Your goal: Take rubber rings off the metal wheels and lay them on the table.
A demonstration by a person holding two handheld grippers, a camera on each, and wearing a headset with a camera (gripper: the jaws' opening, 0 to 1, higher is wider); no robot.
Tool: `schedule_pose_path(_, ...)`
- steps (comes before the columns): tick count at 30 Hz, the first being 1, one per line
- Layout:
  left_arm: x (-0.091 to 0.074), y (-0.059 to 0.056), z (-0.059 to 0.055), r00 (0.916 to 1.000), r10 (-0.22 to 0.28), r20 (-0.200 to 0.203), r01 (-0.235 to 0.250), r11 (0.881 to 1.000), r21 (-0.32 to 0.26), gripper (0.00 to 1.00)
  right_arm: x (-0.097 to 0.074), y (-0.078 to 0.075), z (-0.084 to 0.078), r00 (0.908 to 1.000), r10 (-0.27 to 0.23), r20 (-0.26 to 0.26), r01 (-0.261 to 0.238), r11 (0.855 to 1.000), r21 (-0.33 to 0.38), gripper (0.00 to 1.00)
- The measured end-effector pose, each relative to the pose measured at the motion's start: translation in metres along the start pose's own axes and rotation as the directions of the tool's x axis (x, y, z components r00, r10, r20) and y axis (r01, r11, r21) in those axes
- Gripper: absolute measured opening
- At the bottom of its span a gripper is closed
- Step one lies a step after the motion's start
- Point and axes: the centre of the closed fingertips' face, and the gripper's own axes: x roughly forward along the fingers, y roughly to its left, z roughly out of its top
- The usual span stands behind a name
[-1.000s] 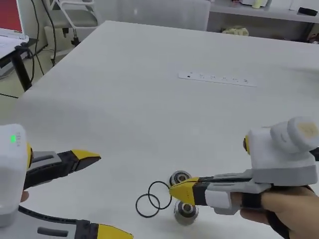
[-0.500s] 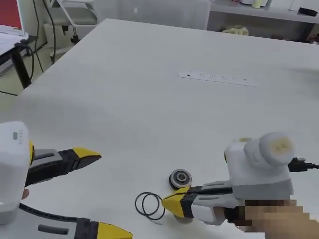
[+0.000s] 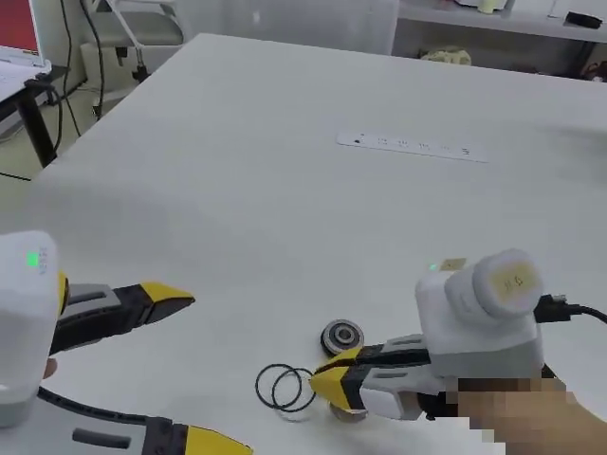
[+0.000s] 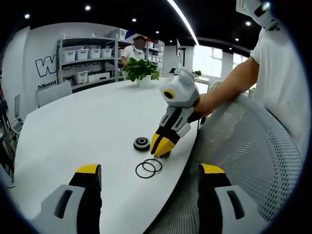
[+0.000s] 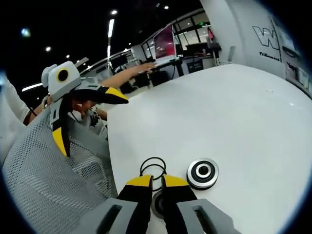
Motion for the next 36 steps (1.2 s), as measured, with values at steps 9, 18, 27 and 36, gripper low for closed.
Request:
schedule_pose_path(9,0.0,0.0,0.0,1.0,-0.001,-0.003,0.001,1.0,0.01,0.79,-0.015,-0.003,0.027,0.9958,-0.009,0.091,0.011,1.0,-0.018,0.01)
schedule_pose_path(18,0.002,-0.011,0.006,0.997,-0.078,0.005,0.077,0.995,0.07,0.81,-0.037,-0.007,0.069,0.9807,-0.037,0.192,0.061,0.991,-0.118,0.01)
schedule_pose_path(27,0.007,-0.002,0.032,0.9946,-0.102,0.018,0.1,0.989,0.114,0.9,-0.055,-0.036,0.09,0.9695,-0.087,0.229,0.122,0.982,-0.142,0.07)
schedule_pose_path(36,0.018,0.016,0.057,0.9935,-0.113,-0.018,0.114,0.969,0.221,0.89,-0.064,-0.06,0.096,0.9619,-0.141,0.234,0.185,0.967,-0.177,0.15)
